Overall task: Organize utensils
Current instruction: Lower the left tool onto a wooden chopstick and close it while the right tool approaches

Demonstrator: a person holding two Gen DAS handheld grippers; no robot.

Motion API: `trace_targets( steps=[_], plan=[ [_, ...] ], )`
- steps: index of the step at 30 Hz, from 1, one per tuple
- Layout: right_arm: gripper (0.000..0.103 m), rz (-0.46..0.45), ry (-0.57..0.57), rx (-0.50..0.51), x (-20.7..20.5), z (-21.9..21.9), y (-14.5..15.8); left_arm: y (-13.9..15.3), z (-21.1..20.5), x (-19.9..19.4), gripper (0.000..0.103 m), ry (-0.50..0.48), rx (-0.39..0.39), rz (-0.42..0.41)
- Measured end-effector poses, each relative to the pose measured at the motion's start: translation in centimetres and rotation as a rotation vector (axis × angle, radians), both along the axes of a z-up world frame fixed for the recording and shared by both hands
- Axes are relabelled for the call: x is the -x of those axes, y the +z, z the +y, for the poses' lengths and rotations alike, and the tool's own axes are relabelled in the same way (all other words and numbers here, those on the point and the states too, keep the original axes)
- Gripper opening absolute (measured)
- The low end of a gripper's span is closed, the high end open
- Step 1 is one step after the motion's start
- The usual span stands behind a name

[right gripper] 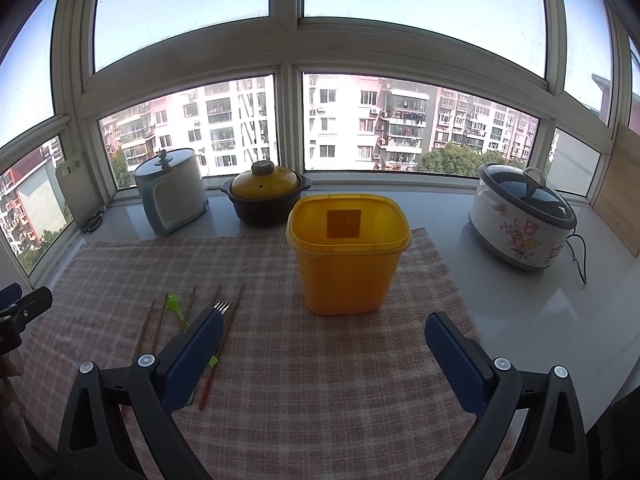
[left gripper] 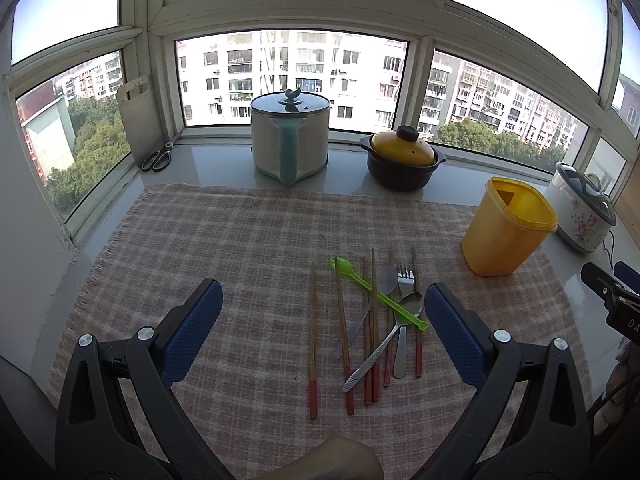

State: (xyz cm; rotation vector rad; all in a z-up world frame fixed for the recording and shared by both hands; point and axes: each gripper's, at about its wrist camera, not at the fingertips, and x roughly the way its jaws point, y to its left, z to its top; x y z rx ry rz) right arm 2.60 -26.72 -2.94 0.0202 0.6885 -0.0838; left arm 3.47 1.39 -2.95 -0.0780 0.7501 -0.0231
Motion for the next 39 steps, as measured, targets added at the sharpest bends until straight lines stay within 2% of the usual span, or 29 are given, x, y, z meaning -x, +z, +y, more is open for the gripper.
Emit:
trace_targets(
  steps=[4, 9, 11, 15, 22, 26, 30, 32, 34, 39],
  plan=[
    [0.099, 0.015, 0.020, -0.006, -0.6, 0.4, -0.5, -1.3, 0.9, -0.6, 0.103, -0.025, -0.008, 0.028],
    [0.098, 0.002, 0.040, 0.005, -1.0, 0.9, -1.4, -3.7, 2.8, -1.4, 0.080, -0.042, 0.053, 0.094],
    [0.098, 0.001, 0.061, -0.007, -1.2, 1.0, -1.7, -4.7, 3.3, -1.8, 0.075, -0.042, 0.076, 0.127],
    [0.098, 0.025, 0.099, -0.042, -1.9, 1.2, -2.5, -6.6, 3.7, -2.7, 0.057, -0.072, 0.130, 0.192],
    [0.088, 0.096, 0.136, -0.106, -3.9, 1.3, -3.8, -9.8, 4.1, -4.9, 0.036, -0.089, 0.233, 0.295],
    [0.083, 0.137, 0.177, -0.149, -5.2, 1.9, -4.7, -11.3, 4.3, -5.7, 0.028, -0.096, 0.252, 0.331],
    [0.075, 0.173, 0.228, -0.177, -6.5, 3.1, -5.5, -12.4, 4.4, -6.7, 0.027, -0.094, 0.267, 0.355],
    [0.072, 0.191, 0.252, -0.193, -7.3, 3.7, -5.9, -13.0, 4.5, -7.3, 0.022, -0.092, 0.268, 0.369],
    [0.068, 0.213, 0.281, -0.207, -8.1, 4.5, -6.3, -13.5, 4.4, -7.6, 0.021, -0.095, 0.272, 0.377],
    [0.055, 0.290, 0.349, -0.250, -10.7, 6.4, -7.9, -14.4, 4.2, -8.5, 0.018, -0.094, 0.287, 0.394]
  ],
)
